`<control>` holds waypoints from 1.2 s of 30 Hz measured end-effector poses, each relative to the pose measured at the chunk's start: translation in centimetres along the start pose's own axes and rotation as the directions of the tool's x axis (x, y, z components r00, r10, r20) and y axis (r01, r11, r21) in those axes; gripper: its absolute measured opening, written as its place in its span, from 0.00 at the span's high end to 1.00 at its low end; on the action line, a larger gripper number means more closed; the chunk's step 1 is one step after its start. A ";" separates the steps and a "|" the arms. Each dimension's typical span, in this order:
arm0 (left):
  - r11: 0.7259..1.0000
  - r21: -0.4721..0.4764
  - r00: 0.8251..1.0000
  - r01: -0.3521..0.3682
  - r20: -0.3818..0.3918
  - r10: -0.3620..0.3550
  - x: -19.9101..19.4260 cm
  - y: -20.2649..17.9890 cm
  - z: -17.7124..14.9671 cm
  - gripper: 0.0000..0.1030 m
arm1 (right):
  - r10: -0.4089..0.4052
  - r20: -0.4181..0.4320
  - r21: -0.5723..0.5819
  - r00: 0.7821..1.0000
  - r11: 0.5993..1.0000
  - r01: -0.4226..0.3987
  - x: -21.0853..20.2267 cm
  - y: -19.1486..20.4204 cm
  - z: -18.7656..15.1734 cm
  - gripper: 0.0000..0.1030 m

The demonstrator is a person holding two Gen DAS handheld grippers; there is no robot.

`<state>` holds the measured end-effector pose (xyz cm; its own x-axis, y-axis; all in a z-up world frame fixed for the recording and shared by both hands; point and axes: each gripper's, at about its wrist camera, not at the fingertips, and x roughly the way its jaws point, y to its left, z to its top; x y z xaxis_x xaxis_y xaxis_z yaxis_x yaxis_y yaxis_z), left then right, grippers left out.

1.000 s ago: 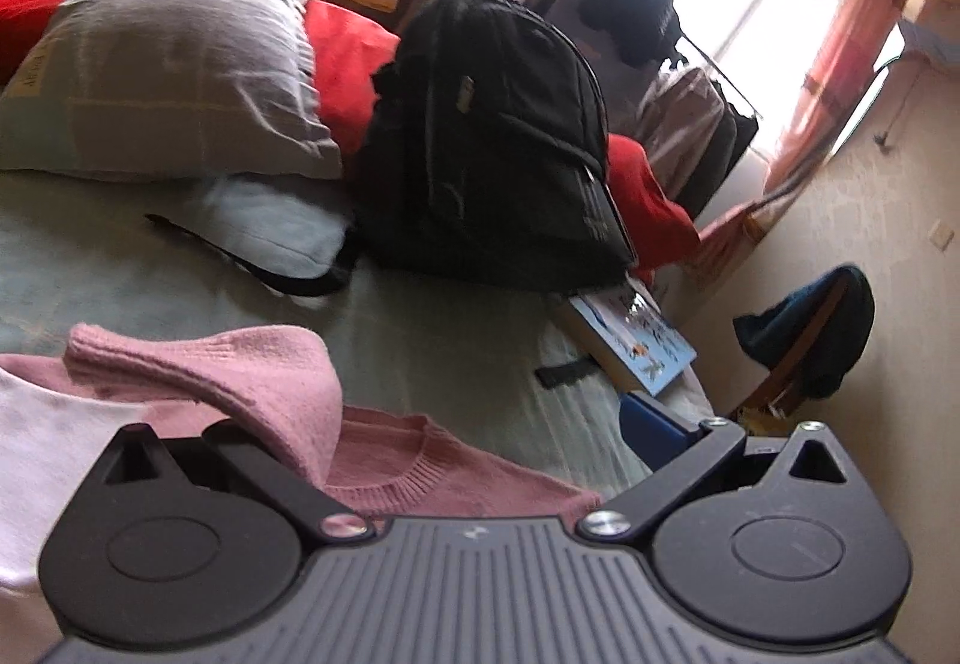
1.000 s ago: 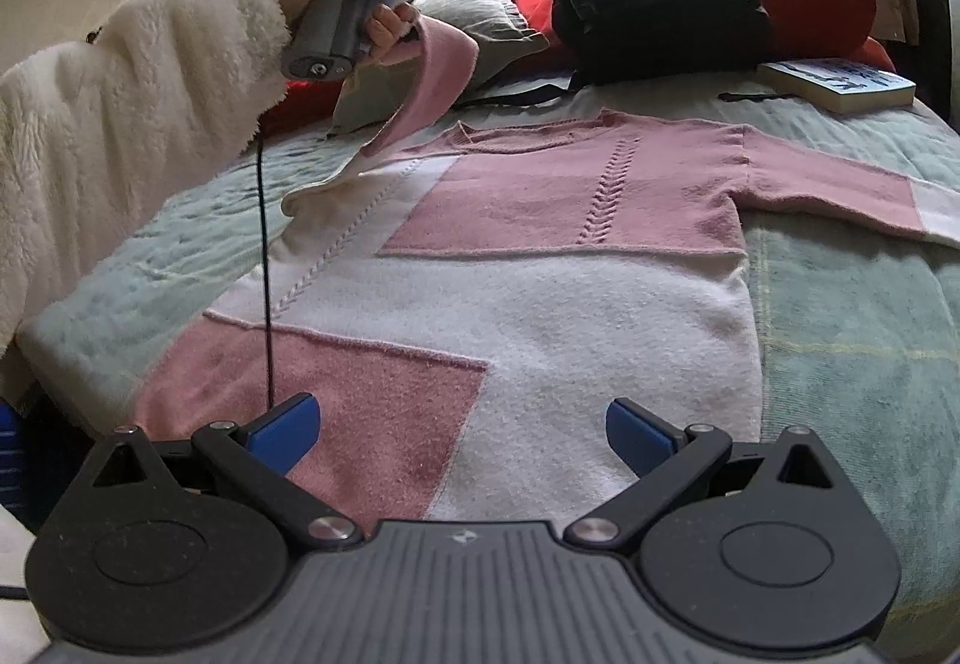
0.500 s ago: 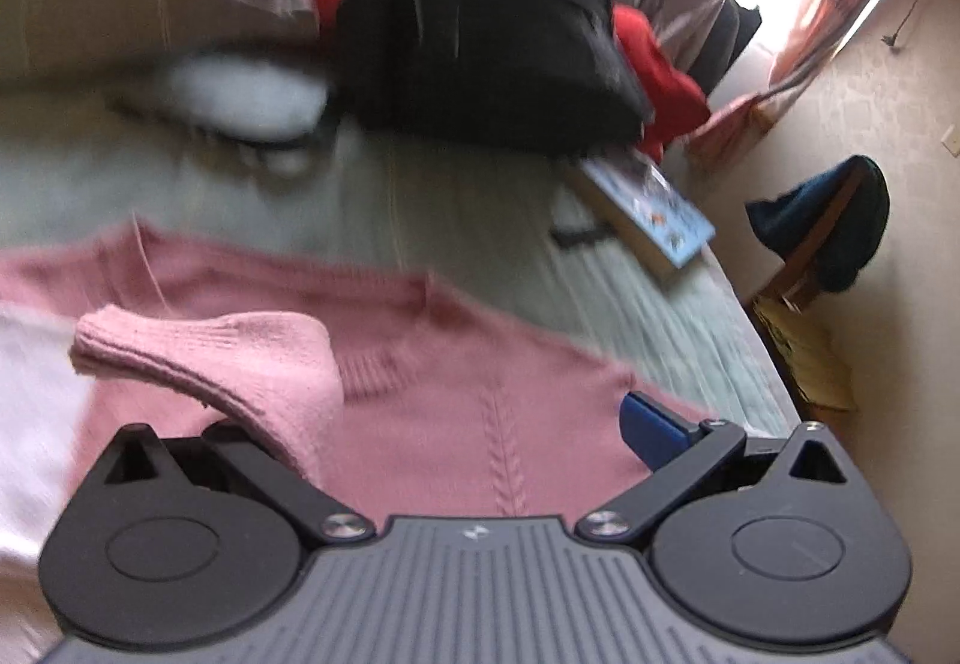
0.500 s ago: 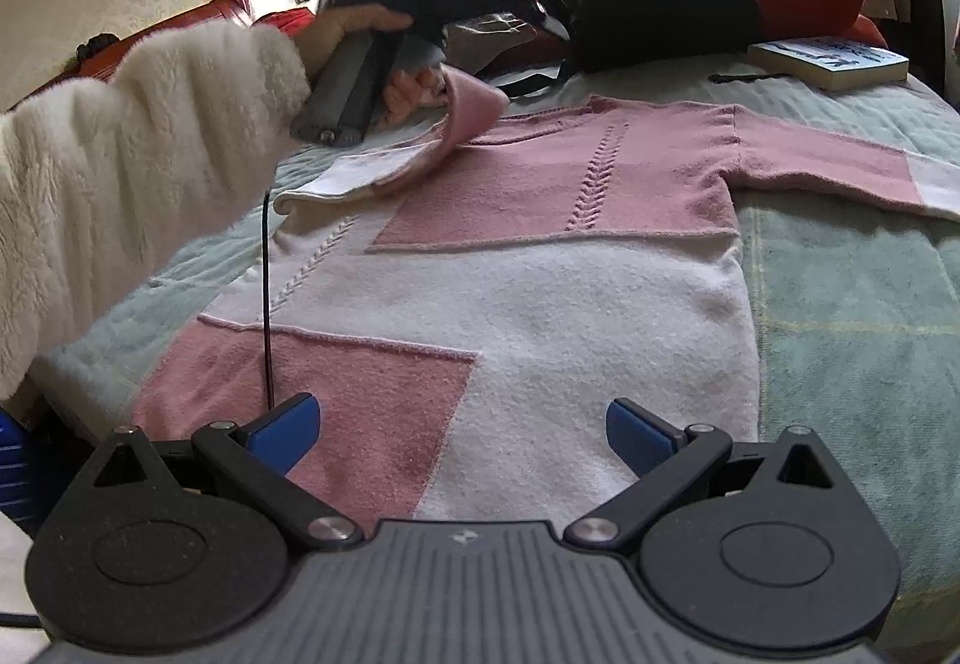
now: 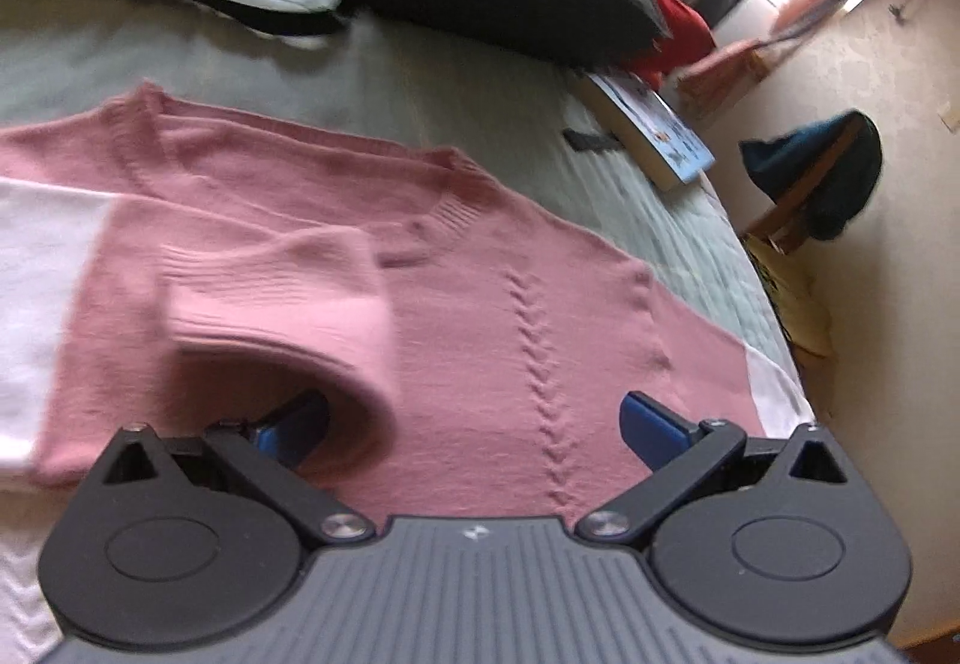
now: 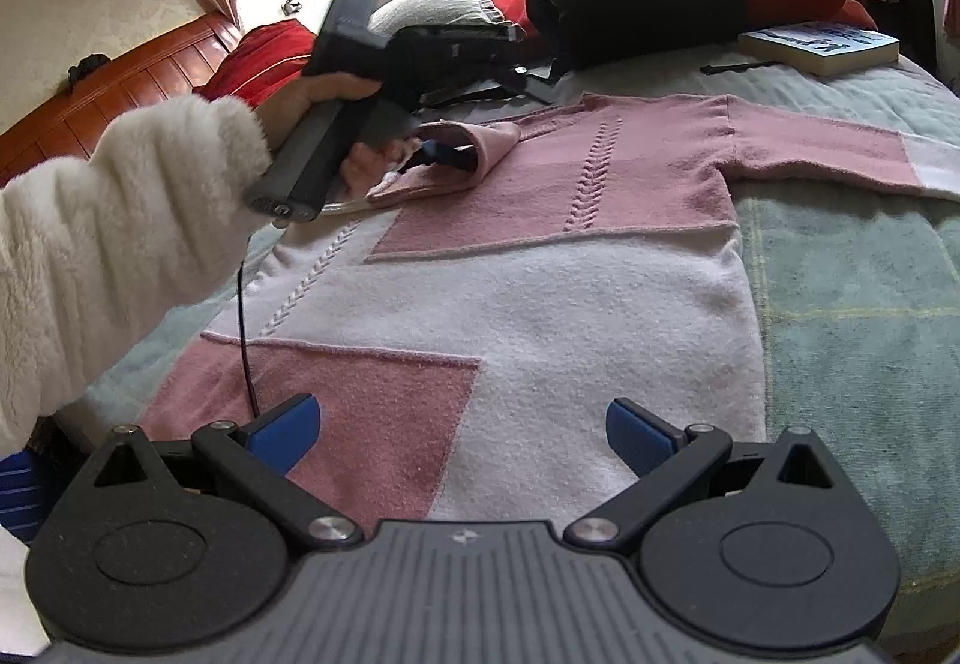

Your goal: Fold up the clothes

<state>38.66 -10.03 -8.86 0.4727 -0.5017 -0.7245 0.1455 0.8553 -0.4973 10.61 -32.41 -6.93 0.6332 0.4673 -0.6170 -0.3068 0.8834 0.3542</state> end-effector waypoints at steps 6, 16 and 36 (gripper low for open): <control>0.997 -0.080 0.997 0.021 0.074 -0.015 -0.7 0.7 1.1 0.01 | -0.001 -0.008 0.012 1.000 1.000 0.001 0.4 -0.1 0.0 0.00; 0.977 0.116 0.979 0.181 0.071 -0.190 -0.2 -5.9 0.4 0.01 | -0.032 -0.029 0.020 0.999 0.999 0.032 0.7 0.2 -0.2 0.00; 0.959 0.256 0.991 -0.124 0.079 0.108 -17.4 3.2 -0.7 0.01 | -0.051 -0.063 0.062 0.997 0.997 0.055 2.9 2.9 0.6 0.00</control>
<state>30.33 1.35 1.81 0.5525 -0.3950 -0.7340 0.3031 0.9155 -0.2646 11.93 -28.49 -7.29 0.6022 0.4229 -0.6771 -0.2267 0.9038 0.3629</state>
